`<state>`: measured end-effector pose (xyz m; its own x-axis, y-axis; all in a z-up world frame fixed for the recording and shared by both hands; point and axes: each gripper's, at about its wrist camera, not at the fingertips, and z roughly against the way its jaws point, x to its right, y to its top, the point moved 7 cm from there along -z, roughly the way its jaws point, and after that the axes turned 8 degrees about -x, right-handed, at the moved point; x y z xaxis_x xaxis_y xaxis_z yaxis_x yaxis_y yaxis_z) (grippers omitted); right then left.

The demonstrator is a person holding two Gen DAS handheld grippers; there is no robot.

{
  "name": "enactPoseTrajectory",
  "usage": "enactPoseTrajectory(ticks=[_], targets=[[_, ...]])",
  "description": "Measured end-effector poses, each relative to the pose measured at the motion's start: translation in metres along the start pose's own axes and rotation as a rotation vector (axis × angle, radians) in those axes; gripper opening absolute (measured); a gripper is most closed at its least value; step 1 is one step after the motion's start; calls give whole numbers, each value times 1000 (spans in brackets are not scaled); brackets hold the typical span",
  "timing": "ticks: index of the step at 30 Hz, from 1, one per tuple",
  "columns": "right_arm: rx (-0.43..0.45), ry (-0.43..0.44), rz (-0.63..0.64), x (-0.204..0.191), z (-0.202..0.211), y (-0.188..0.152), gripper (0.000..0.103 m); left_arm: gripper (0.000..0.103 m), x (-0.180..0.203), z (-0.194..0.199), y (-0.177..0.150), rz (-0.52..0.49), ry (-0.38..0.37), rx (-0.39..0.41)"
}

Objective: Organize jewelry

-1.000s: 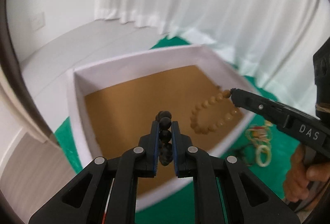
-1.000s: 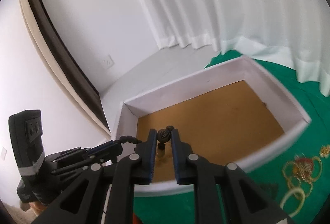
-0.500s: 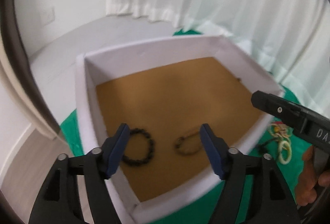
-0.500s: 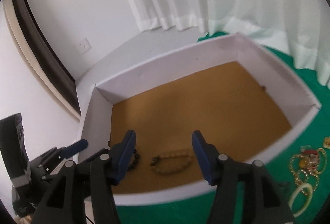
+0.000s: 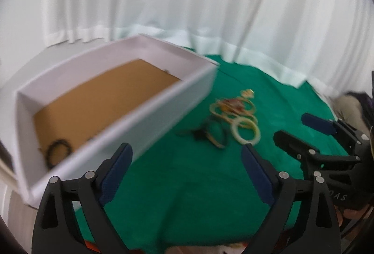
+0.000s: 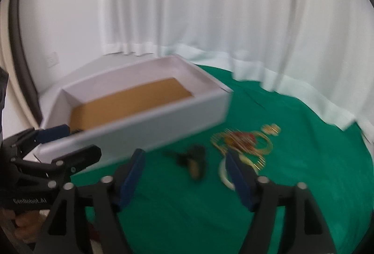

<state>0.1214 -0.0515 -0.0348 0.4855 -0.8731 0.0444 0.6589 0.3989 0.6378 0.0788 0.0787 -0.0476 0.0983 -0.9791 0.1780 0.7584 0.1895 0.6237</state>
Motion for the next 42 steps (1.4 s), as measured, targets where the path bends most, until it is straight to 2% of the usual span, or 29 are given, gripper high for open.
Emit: enactPoseTrajectory(ticks=[7, 14, 22, 32, 42], targets=[[-5, -126, -68, 49, 12, -62, 84, 98, 40, -24, -28, -70, -2, -47], [16, -199, -174, 84, 23, -95, 84, 98, 46, -32, -47, -90, -19, -113], [70, -214, -178, 91, 34, -99, 85, 98, 65, -34, -67, -180, -16, -167], [68, -194, -174, 90, 32, -103, 86, 101, 61, -19, -53, -204, 51, -63], [21, -181, -140, 74, 24, -108, 86, 101, 57, -24, -55, -186, 46, -79]])
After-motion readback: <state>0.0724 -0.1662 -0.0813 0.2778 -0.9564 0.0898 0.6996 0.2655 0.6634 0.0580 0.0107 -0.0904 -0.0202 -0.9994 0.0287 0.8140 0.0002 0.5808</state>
